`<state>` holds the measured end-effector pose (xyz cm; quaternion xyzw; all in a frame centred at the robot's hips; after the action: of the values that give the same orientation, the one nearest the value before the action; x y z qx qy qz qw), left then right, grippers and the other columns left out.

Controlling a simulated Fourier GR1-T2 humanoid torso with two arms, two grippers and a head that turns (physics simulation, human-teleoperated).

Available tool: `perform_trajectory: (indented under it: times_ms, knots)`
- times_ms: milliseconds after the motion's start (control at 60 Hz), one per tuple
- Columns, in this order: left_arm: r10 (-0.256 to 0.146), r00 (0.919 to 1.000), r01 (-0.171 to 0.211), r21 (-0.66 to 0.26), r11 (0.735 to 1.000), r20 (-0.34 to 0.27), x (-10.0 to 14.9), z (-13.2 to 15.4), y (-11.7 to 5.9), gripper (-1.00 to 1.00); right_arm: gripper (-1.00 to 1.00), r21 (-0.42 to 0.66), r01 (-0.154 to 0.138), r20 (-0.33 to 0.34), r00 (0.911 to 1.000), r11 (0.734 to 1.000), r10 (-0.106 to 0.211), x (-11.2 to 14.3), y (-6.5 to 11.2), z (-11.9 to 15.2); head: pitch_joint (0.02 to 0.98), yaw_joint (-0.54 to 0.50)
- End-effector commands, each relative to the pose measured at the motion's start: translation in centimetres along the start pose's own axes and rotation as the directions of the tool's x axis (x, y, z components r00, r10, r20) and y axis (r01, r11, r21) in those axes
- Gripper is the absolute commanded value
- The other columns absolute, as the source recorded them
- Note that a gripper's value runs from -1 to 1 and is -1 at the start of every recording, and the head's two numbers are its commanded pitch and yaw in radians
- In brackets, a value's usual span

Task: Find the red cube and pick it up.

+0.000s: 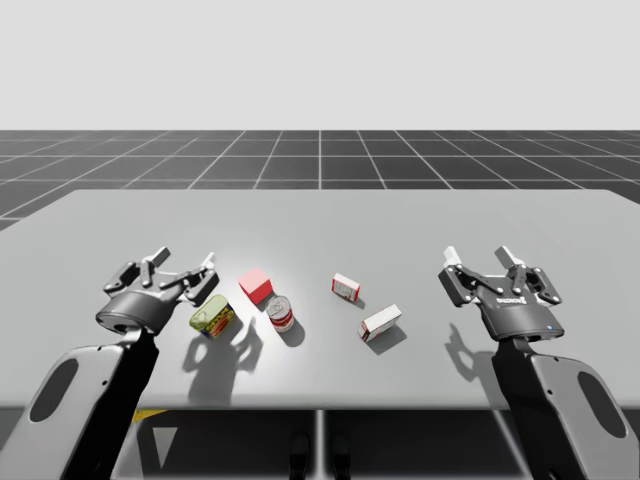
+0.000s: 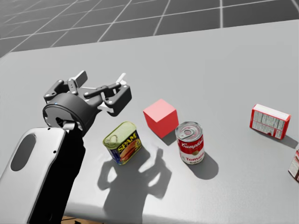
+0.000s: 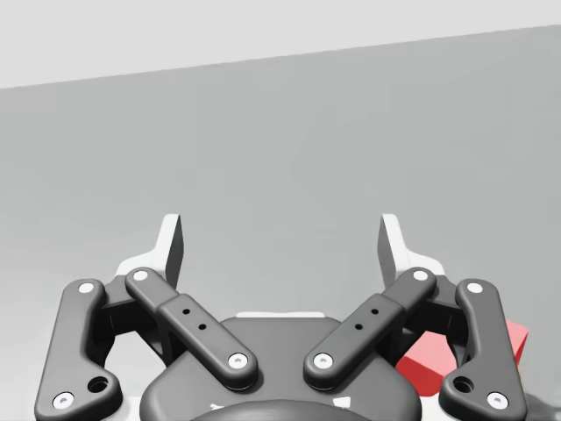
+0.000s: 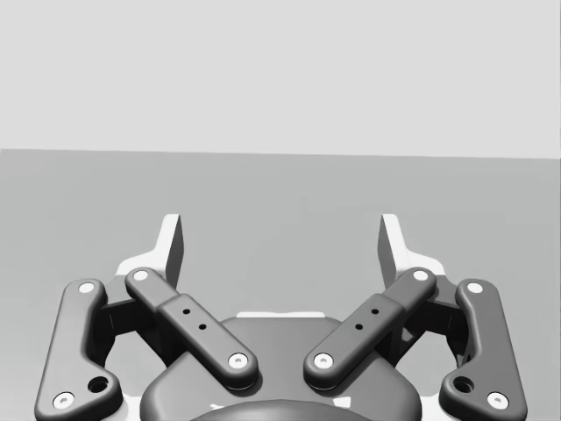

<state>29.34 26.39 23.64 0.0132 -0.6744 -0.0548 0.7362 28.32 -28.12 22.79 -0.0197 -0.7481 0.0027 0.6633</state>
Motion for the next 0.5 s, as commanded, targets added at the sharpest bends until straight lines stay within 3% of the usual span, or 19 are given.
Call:
perform_trajectory:
  times_ms: [17,100,117,183,217,317,367,500]
  knots:
    - [-0.097,0.9905,0.080,-0.163,0.983,-0.098,0.3,0.9,-1.0,-1.00,-1.00,-0.001,-0.002,-0.002,1.0000,1.000,0.002,-0.1,-0.1,-0.1,0.774,0.32]
    - [-0.151,0.9788,0.116,-0.230,0.966,-0.139,0.2,1.0,-1.1,-1.00,-1.00,-0.004,-0.001,-0.003,1.0000,1.000,0.001,-0.2,-0.1,-0.2,0.772,0.32]
    - [-0.174,0.9722,0.129,-0.262,0.957,-0.157,0.1,1.1,-1.1,-1.00,-1.00,-0.005,-0.001,-0.003,1.0000,1.000,0.001,-0.2,-0.1,-0.1,0.771,0.32]
    - [-0.196,0.9635,0.132,-0.313,0.941,-0.182,-0.1,1.1,-1.1,-1.00,-1.00,-0.008,0.000,-0.003,1.0000,1.000,0.000,-0.2,-0.1,-0.2,0.769,0.32]
    - [-0.225,0.9543,0.147,-0.345,0.927,-0.197,-0.3,1.2,-1.1,-1.00,-1.00,-0.010,0.000,-0.003,1.0000,1.000,0.000,-0.2,-0.1,-0.2,0.766,0.32]
    - [-0.266,0.9379,0.164,-0.394,0.905,-0.222,-0.7,1.1,-1.2,-1.00,-1.00,-0.030,0.011,0.003,0.9999,0.999,-0.011,-0.2,-0.2,-0.2,0.764,0.32]
    - [-0.269,0.9340,0.155,-0.412,0.898,-0.236,-0.8,0.9,-1.3,-1.00,-1.00,-0.034,0.019,0.004,0.9998,0.999,-0.019,-0.2,-0.3,-0.2,0.765,0.32]
    - [-0.332,0.9043,0.189,-0.444,0.876,-0.268,-1.6,-0.1,-2.0,-1.00,-1.00,-0.044,0.030,0.008,0.9995,0.999,-0.029,-0.1,-0.4,-0.3,0.756,0.32]
